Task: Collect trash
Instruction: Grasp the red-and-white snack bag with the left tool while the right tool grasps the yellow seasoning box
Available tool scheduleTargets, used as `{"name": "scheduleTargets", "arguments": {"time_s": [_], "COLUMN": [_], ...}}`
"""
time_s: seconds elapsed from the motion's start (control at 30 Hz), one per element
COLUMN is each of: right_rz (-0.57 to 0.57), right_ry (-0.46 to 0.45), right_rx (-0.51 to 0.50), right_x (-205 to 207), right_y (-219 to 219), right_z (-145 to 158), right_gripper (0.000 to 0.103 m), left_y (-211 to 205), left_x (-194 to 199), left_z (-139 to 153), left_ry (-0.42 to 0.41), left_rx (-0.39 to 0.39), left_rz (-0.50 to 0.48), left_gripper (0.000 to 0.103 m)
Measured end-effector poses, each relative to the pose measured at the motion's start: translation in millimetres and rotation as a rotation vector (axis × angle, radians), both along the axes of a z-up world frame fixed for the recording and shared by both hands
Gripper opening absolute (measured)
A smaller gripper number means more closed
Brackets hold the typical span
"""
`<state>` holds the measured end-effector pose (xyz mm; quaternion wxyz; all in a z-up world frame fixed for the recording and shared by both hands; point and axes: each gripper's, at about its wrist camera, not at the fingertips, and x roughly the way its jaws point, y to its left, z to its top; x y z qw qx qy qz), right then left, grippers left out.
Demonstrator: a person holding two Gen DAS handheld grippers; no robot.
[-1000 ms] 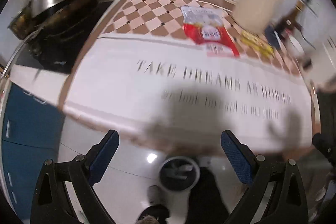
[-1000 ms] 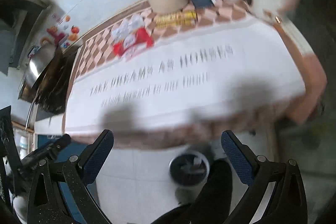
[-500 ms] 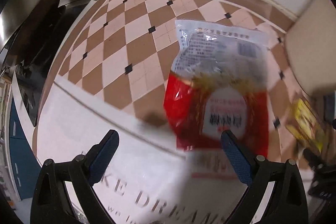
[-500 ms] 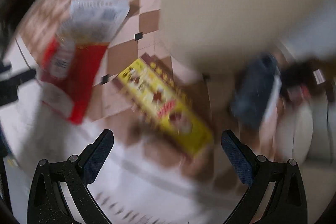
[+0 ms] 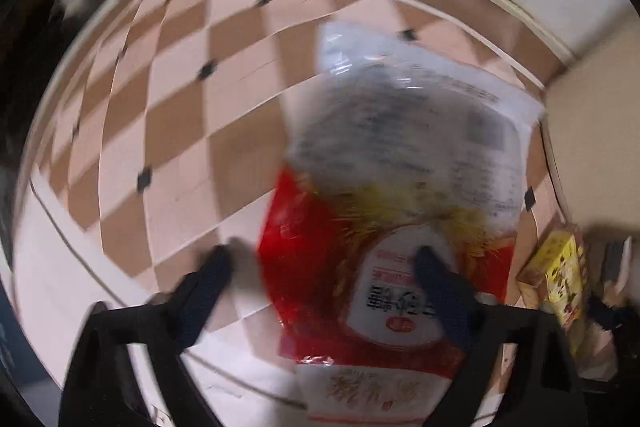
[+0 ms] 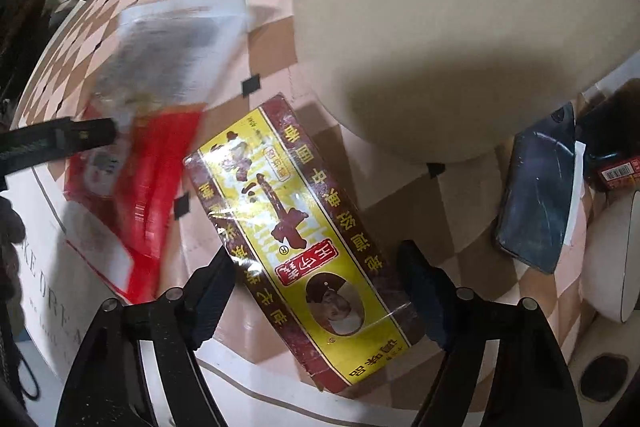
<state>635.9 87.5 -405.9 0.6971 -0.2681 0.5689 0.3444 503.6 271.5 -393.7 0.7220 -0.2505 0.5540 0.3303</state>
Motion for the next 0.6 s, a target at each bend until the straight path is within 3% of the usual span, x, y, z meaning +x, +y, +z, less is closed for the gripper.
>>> {"name": "scheduleTargets", "arguments": {"time_s": [0.03, 0.1, 0.13, 0.3, 0.47, 0.53, 0.6], "right_rz": [0.004, -0.006, -0.012, -0.089, -0.164, -0.196, -0.231], "right_ry": [-0.007, -0.005, -0.001, 0.071, 0.142, 0.145, 0.151], "right_rx": [0.001, 0.013, 0.019, 0.080, 0.156, 0.182, 0.224], "right_x": [0, 4, 6, 11, 11, 0, -10], "right_y": [1, 0, -1, -22, -48, -63, -71], "right_z": [0, 1, 1, 8, 19, 28, 35], "right_gripper": [0.079, 0.078, 0.078, 0.074, 0.072, 0.072, 0.071], "left_y": [-3, -7, -8, -1, -6, -1, 1], "left_x": [4, 8, 9, -24, -71, -71, -71], "left_z": [2, 8, 10, 27, 72, 81, 74], "left_ry": [0.003, 0.022, 0.044, -0.015, -0.129, -0.209, -0.288], "left_rx": [0.014, 0.057, 0.087, 0.066, 0.083, 0.023, -0.068], "left_rz": [-0.017, -0.039, -0.057, -0.047, -0.024, -0.004, 0.028], "left_gripper": [0.067, 0.032, 0.000, 0.000, 0.000, 0.000, 0.003]}}
